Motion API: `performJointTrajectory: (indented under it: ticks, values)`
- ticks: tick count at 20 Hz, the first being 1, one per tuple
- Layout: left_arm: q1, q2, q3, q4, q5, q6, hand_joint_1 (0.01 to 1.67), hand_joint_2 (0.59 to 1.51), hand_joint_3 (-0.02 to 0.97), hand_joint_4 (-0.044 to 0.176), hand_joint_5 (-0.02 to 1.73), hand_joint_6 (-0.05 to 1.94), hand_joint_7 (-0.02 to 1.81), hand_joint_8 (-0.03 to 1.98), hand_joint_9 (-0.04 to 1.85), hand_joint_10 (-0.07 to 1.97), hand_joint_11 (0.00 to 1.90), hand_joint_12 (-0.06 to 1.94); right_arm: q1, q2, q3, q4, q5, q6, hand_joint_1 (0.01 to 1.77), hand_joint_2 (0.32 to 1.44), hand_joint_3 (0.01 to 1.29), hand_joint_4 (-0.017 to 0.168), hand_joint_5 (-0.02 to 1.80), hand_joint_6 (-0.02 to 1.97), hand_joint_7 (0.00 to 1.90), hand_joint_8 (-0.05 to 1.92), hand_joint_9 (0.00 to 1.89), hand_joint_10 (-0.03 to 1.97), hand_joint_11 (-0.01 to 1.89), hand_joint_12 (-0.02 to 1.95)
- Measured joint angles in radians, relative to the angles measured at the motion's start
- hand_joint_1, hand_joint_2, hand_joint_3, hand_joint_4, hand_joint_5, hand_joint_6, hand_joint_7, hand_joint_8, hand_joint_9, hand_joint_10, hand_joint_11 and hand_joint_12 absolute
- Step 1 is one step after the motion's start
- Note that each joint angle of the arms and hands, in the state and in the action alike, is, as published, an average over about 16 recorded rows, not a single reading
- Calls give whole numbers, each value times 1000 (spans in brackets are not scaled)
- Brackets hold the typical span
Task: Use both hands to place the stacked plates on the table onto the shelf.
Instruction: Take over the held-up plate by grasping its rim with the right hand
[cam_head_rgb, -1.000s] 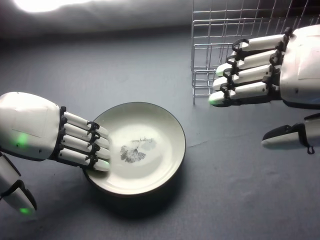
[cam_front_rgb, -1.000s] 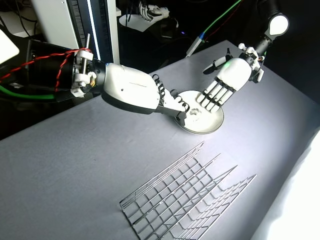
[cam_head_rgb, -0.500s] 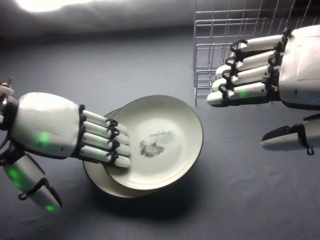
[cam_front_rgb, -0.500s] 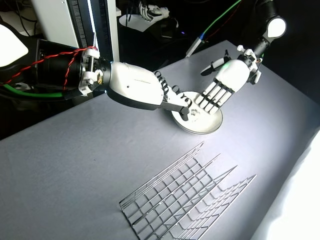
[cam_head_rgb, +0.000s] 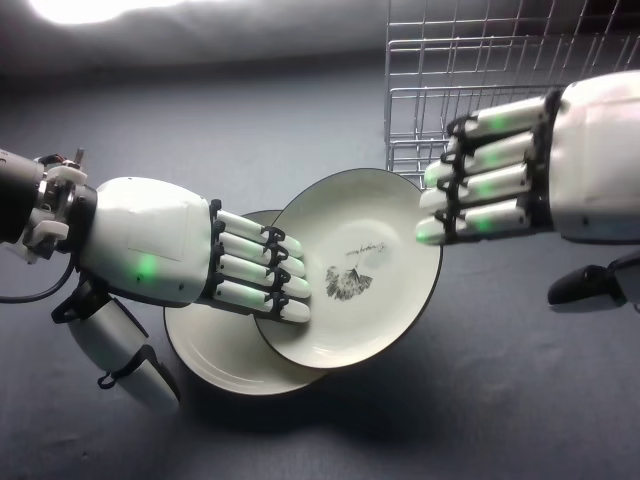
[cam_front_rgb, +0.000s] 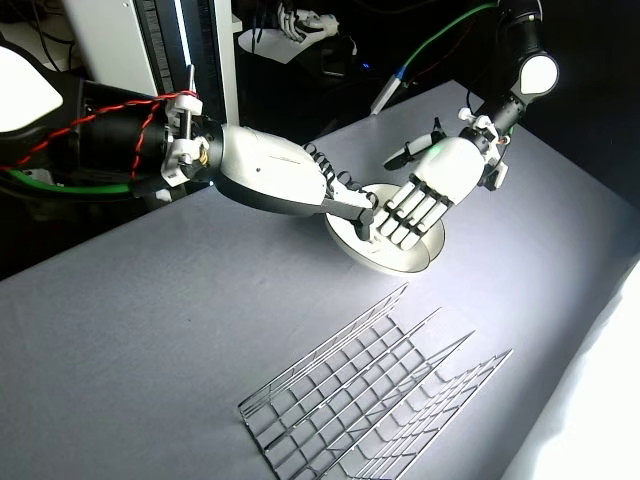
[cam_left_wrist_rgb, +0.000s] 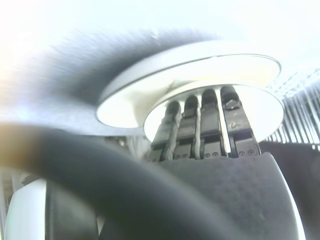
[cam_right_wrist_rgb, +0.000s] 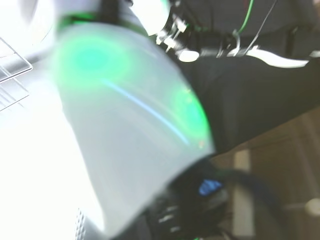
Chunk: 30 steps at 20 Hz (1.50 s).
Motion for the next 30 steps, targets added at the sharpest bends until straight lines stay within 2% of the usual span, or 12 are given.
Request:
performJointTrajectory:
  ticks: [9,16,22,30]
  values:
    - [-19,-26,14,-6,3,-11,13,1077,20,4,-6,-11,-15,-25,6,-12,15,-7,-11,-107,66,-79,7,-3,1000,1028,15,3,116,23,97,12,92,22,21,449]
    - [-28,-36,25,-5,0,-20,13,1077,20,4,-2,-10,-15,-25,3,-13,15,-13,-44,-188,112,-82,-9,-3,1162,974,15,3,55,24,18,12,17,23,21,218]
    - [-31,-40,32,-5,-4,-22,13,1073,20,4,-1,-8,-16,-25,2,-13,15,-18,-71,-261,159,-81,-24,-3,1245,961,15,3,67,23,13,12,18,23,21,253]
    - [-31,-44,43,-5,-12,-22,13,1070,20,5,-1,-6,-15,-24,2,-12,15,-21,-77,-348,220,-78,-47,-4,1268,989,15,3,118,22,57,12,58,23,20,435]
